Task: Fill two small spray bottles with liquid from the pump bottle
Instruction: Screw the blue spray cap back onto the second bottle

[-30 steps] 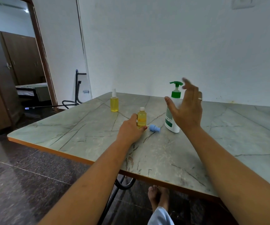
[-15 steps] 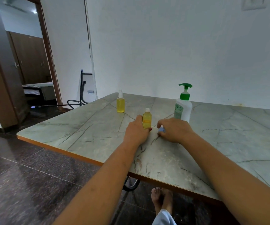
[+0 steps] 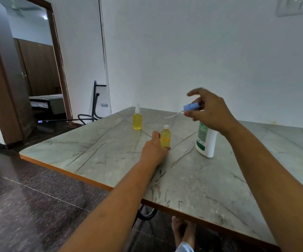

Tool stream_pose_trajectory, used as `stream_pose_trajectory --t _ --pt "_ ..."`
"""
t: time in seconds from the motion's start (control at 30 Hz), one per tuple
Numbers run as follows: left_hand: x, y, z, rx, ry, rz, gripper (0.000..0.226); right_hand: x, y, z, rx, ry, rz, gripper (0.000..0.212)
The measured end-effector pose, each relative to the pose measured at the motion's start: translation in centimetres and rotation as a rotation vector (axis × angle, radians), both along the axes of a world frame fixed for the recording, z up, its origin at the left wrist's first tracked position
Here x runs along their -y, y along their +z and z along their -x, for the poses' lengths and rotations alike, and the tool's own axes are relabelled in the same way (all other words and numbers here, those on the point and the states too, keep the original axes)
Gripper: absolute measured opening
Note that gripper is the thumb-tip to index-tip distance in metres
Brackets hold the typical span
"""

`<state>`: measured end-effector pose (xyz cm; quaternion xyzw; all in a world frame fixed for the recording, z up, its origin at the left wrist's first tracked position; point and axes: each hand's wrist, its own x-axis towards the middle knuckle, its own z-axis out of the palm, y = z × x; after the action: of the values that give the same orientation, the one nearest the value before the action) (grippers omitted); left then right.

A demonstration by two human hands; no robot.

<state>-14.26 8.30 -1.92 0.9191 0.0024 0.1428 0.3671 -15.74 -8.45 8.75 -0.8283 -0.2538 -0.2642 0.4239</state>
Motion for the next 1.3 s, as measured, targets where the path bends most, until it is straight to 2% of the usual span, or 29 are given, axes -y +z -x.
stream_pose_trajectory --t 0.1,0.23,0.53,0.83,1.03,1.1,1.2,1.3 --pt "-0.3 0.4 -0.3 -0.082 -0.023 0.009 0.048 -0.4 1.0 -0.6 0.037 -0.026 0.013 0.032" --pt "-0.5 0.6 -1.1 -0.098 -0.033 -0.01 0.046 -1.1 -0.1 -1.7 0.016 0.024 -0.047 0.022" --pt "-0.8 0.5 -2.1 -0.086 -0.051 -0.004 0.043 -2.4 -2.4 -2.8 0.144 -0.121 0.116 0.016" --pt "-0.5 0.3 -1.7 -0.017 -0.03 -0.027 0.04 -1.7 -1.8 -3.2 0.084 -0.161 0.257 0.018" --pt "-0.5 0.2 -1.5 0.035 -0.047 -0.047 0.037 -2.1 -0.1 -4.0 0.044 -0.1 0.351 0.017" --pt "-0.5 0.2 -1.5 0.034 -0.047 -0.05 0.036 -2.7 0.2 -4.3 0.029 -0.066 0.341 0.024" --pt "-0.5 0.1 -1.5 0.036 -0.04 -0.055 0.036 -3.9 -0.4 -4.6 -0.042 -0.015 0.336 0.032" --pt "-0.4 0.1 -1.6 0.041 -0.033 -0.042 0.036 -4.7 -2.0 -5.3 -0.109 0.031 0.346 0.028"
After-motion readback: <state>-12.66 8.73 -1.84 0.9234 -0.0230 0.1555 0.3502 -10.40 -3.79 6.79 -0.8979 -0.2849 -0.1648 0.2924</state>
